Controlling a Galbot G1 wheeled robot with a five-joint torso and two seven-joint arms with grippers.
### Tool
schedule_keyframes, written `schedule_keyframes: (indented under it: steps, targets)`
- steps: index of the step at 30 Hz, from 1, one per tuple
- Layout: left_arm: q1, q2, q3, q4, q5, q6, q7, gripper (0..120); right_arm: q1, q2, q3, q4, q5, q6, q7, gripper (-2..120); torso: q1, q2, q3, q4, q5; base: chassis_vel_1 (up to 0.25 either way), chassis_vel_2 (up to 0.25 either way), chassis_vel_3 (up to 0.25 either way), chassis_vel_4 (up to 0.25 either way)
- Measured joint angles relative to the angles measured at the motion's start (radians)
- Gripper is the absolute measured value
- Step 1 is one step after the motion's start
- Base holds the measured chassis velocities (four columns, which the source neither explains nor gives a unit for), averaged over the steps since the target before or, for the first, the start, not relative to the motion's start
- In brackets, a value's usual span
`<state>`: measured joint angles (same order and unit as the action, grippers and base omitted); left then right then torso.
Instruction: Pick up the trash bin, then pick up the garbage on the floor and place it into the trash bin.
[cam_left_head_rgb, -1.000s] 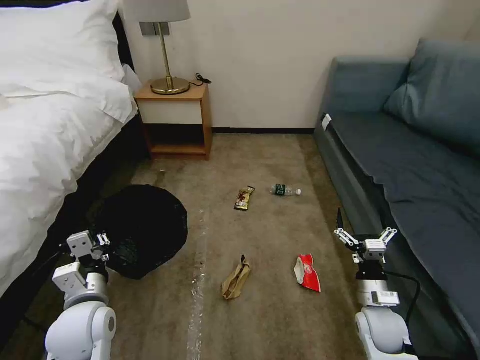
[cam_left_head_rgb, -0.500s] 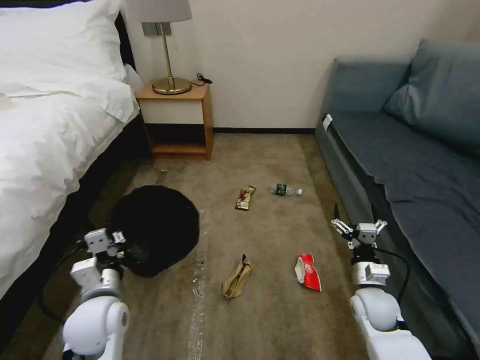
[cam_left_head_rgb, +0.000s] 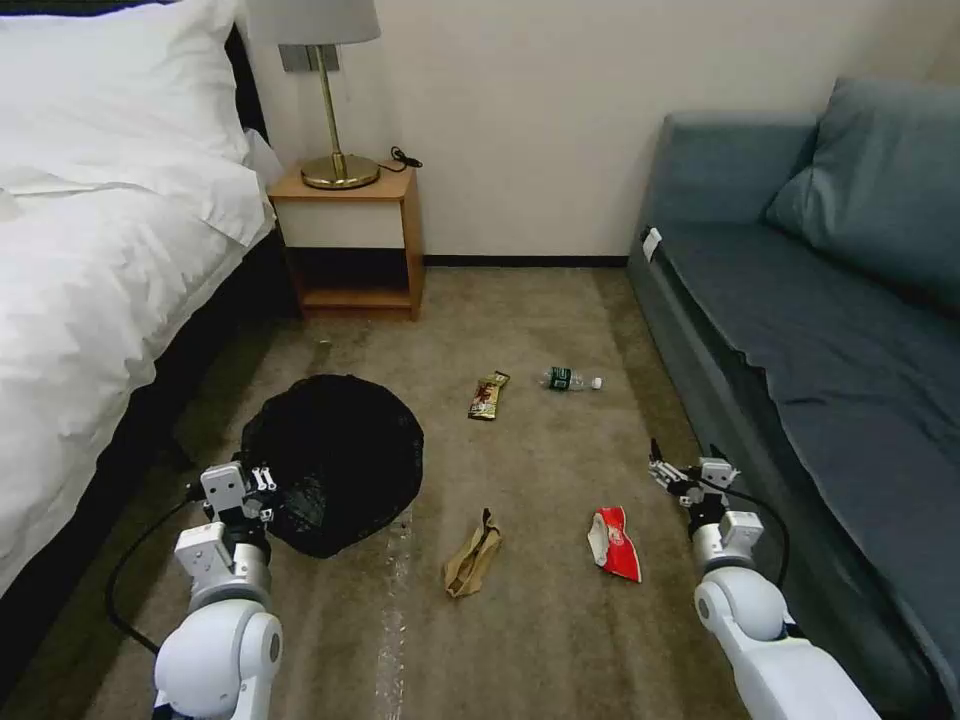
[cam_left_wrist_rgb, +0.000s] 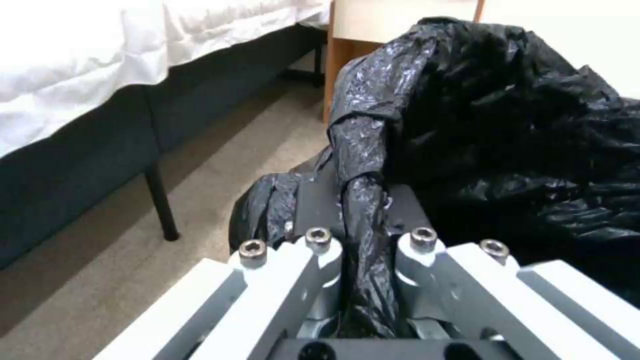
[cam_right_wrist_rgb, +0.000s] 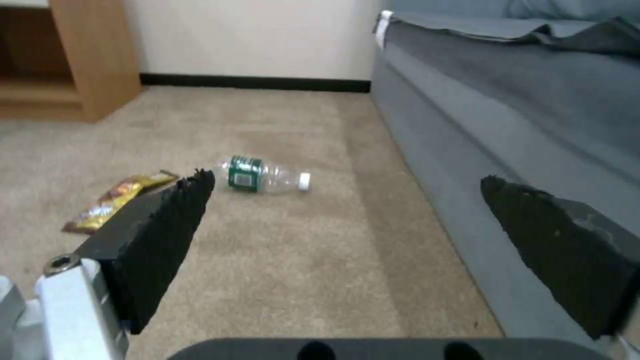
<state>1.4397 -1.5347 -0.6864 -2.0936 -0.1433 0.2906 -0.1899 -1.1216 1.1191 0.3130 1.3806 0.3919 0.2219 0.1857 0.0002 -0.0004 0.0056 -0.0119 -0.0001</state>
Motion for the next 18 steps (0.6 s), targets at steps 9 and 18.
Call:
schedule_keyframes:
  steps: [9,18]
  targets:
    - [-0.022,-0.002,-0.006,0.022,-0.001,0.0,0.0,4,0.033,0.011,-0.067,-0.069,0.037,0.012,-0.074,100,0.0,0.0,0.0,-0.0002,0.0,0.0,0.0,0.0,0.0]
    - [-0.025,-0.003,-0.009,0.042,-0.002,-0.005,0.0,4,0.067,0.033,-0.115,-0.146,0.081,-0.024,-0.118,100,0.0,0.0,0.0,-0.0001,0.0,0.0,0.0,0.0,0.0]
